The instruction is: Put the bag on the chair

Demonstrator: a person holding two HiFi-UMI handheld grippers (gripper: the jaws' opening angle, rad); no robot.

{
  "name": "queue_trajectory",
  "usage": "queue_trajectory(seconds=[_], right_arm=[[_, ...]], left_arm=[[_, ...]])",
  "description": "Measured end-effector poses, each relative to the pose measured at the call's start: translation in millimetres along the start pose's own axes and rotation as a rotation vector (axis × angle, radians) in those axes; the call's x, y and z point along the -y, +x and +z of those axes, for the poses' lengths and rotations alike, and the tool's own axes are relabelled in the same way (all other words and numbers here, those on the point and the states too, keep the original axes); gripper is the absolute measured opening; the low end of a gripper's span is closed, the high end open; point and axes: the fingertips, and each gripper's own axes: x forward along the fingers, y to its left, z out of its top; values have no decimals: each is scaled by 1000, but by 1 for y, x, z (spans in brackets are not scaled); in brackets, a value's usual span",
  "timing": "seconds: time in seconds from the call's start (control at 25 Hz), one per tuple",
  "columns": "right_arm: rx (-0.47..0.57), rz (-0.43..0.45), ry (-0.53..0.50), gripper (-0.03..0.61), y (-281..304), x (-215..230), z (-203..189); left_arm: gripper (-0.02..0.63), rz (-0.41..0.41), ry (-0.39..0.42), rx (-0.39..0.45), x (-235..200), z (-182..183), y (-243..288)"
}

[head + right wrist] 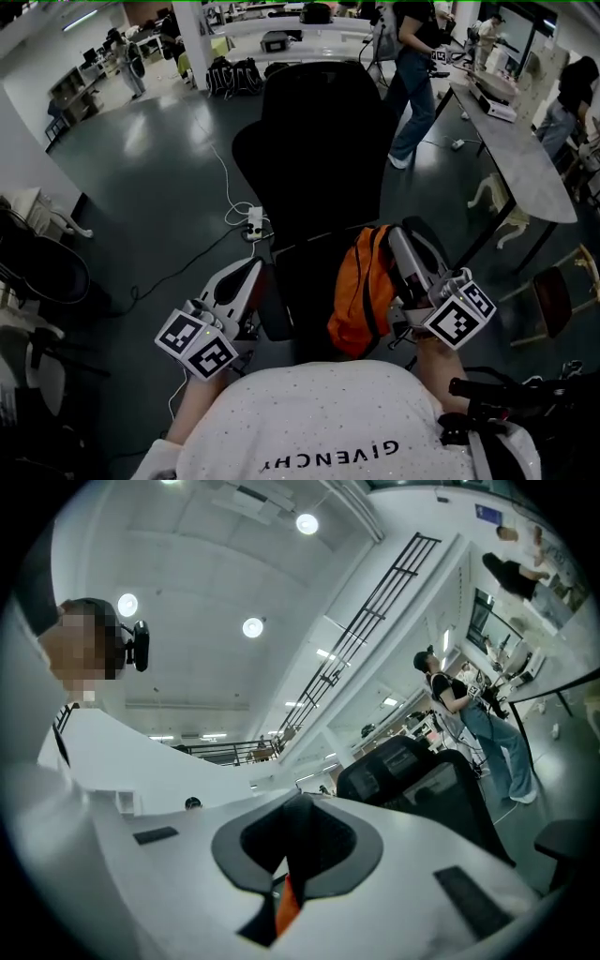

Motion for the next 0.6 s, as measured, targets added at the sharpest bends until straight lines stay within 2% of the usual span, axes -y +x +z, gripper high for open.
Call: queue_trajectory(seconds=[0.2, 0.36, 0.6], right_arm=[[-22, 17, 20, 5, 13, 22, -6], [-35, 10, 66, 5, 26, 38, -23], [-67, -40, 101, 5, 41, 63, -47]], left_arm=[[2, 50, -13, -29, -12, -13, 11], [0, 20, -31, -40, -16, -22, 27], [0, 49, 7, -139, -40, -43, 35]])
